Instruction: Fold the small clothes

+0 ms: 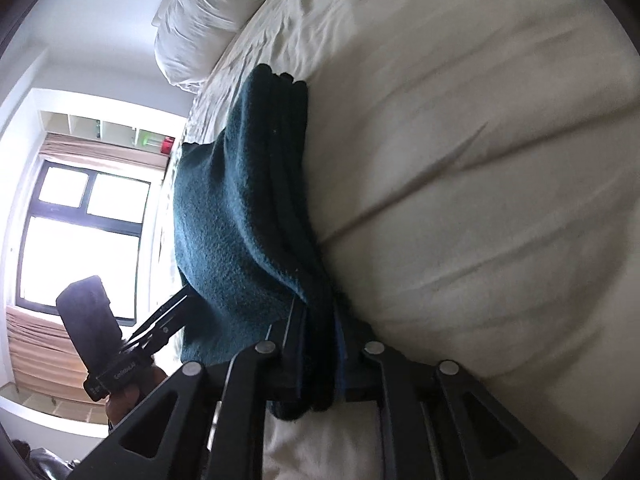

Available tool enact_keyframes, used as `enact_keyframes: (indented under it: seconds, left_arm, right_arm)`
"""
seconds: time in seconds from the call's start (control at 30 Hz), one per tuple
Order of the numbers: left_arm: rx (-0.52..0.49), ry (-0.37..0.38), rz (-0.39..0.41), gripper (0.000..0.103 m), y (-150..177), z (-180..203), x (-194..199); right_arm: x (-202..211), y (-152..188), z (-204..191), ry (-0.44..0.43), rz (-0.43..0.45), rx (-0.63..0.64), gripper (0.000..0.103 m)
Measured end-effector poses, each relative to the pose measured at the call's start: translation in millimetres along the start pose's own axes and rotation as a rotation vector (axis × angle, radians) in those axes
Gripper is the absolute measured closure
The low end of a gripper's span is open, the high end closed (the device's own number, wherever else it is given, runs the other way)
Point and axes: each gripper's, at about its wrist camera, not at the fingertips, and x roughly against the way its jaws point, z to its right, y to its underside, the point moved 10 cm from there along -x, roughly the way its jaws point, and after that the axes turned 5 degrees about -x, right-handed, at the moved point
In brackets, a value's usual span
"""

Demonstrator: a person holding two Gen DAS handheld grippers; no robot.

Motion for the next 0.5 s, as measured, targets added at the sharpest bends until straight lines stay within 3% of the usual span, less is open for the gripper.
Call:
enact_keyframes:
  seconds: [0.07, 0.2, 0.3, 0.4, 0.5]
  left_arm:
    - [0.0, -0.002, 0.001, 0.037, 0, 0, -1]
    - [0.003, -0.002, 0.004, 0.036, -1, -1, -1]
    - [0.003, -0.004, 0.007, 0.035, 0, 1, -1]
    - [0.011, -0.002, 0.011, 0.035, 0, 0, 3]
    - [0.042, 0.027, 0.061, 0.034, -6, -5, 24]
  right_arm:
    - [12, 0, -1, 0.044, 0.019, 0.008, 0.079]
    - [42, -9, -3, 0.177, 0.109, 0.018, 0.078]
    - [53, -13, -34, 0.107, 0.155, 0.057, 0.078]
    - [38, -9, -73, 0.042, 0.139, 0.136, 0.078]
    - [4, -3, -91, 0.037, 0.074, 0.195, 0.065]
